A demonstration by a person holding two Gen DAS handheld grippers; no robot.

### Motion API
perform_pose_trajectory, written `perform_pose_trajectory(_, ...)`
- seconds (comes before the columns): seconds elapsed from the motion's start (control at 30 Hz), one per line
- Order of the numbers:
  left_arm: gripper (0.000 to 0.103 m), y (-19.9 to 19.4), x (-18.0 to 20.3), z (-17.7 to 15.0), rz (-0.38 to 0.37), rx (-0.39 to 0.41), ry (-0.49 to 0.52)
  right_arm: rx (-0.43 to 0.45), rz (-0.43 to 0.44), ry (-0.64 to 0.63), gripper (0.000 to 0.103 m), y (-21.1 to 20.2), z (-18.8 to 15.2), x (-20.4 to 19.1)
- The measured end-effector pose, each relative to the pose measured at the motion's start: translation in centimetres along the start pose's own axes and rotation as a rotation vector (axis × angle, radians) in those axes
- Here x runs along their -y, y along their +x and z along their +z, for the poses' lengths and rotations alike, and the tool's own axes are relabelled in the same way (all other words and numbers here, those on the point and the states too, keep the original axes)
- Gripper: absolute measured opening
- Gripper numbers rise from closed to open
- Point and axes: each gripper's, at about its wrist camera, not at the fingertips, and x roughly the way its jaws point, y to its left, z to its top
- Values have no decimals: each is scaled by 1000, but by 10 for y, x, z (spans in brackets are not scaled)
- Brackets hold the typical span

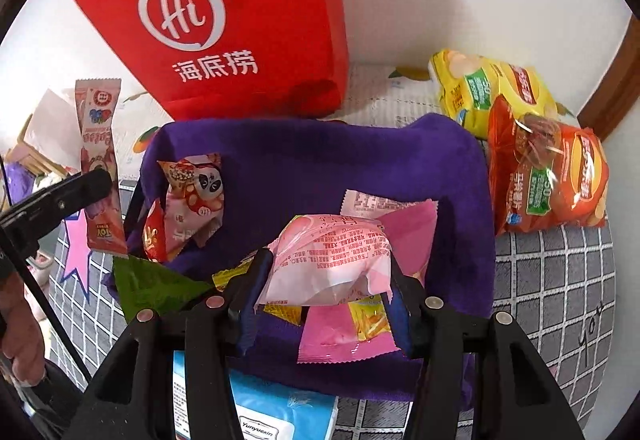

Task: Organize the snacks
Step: 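Open the right gripper to drop the pink packet onto the towel, then open the left gripper to drop the tall red-white packet onto the towel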

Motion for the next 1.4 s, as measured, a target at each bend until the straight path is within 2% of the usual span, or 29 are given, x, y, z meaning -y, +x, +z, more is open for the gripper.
perform_pose_trajectory(0.47, 24, 4, 1, -1, -9, -11, 8, -39, 4, -19, 59, 11, -3, -5)
perform_pose_trajectory(0.67, 24, 5, -2, -1, -27, -18, -5, -35, -3, 0, 69, 14, -1, -5)
perform_pose_trajectory(0.7, 24, 6, -2, -1, -31, -22, -11, -29, -11, 2, 72, 13, -1, -5)
perform_pose_trajectory(0.83, 24, 10, -3, -2, -39, -33, -23, -10, -15, -4, 73, 7, -1, -3)
perform_pose_trajectory(1.0, 24, 17, -1, -3, -56, -58, -31, 44, 18, 34, 73, -8, 0, 3)
perform_pose_trajectory(1.17, 25, 26, 1, -6, -52, -98, -39, 100, 39, 94, 73, -22, 1, 14)
perform_pose_trajectory(1.4, 25, 38, 9, -11, -42, -137, -20, 127, 48, 114, 73, -31, 1, 18)
